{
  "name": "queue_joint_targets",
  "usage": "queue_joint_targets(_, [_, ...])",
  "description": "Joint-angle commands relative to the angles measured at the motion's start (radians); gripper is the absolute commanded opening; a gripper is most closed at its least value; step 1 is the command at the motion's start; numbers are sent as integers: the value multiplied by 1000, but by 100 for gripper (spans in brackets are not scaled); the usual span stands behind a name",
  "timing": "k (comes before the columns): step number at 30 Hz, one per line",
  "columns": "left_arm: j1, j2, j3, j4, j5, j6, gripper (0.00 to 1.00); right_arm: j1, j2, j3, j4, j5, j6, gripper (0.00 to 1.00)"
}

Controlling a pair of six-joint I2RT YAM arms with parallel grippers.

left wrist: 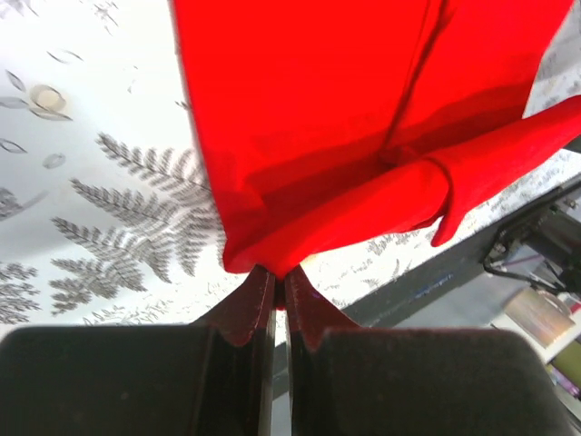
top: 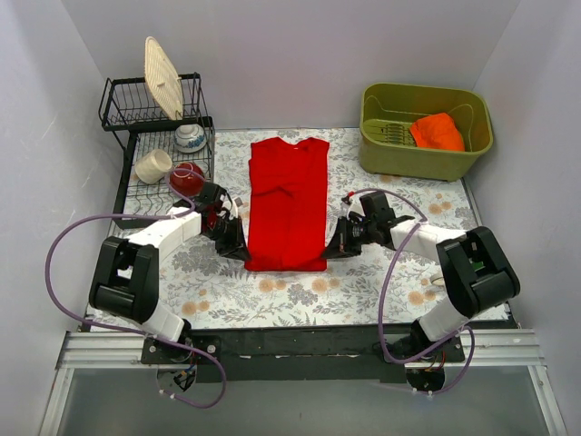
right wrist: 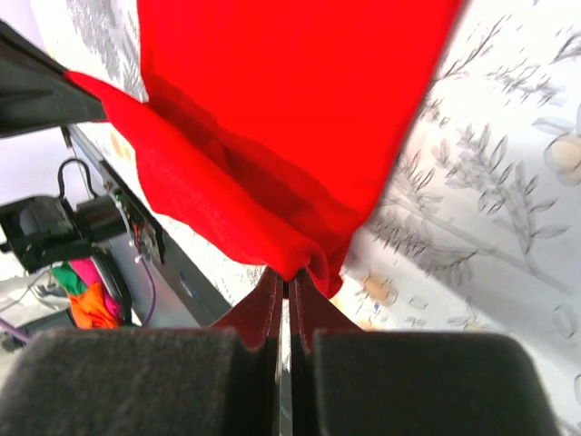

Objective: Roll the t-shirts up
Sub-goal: Roll the T-shirt to the center of the board.

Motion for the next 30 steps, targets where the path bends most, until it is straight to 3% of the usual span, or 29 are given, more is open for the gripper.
queue_joint_targets(1, [14, 17, 43, 29, -56, 22, 0, -12, 52, 55, 41, -13, -16, 1])
queue_joint_targets(8, [18, 34, 51, 81, -79, 22, 2, -17, 92, 73, 76, -20, -18, 1])
queue_joint_targets(14, [20, 20, 126, 74, -114, 92, 33, -81, 59, 144, 125, -45, -61, 27])
queue_joint_targets(15, [20, -3, 150, 60, -131, 115, 36, -93, 51, 167, 78, -51, -84, 34])
queue_joint_targets(17, [20, -33, 184, 63, -119, 184, 41, -121, 27, 245, -12, -57, -211, 36])
queue_joint_targets(20, [18, -86, 186, 52, 23, 322, 43, -130, -15, 320, -178, -51, -447, 37])
queue_joint_targets(25, [4, -99, 165, -80, 273, 428, 33, -90, -70, 345, -287, -43, -688, 39])
queue_joint_targets(29, [-32, -104, 114, -94, 350, 536, 5, -5, -101, 334, -303, -37, -852, 34])
queue_joint_targets(30, [-42, -96, 106, -98, 349, 566, 3, 38, -102, 330, -306, -34, -872, 33])
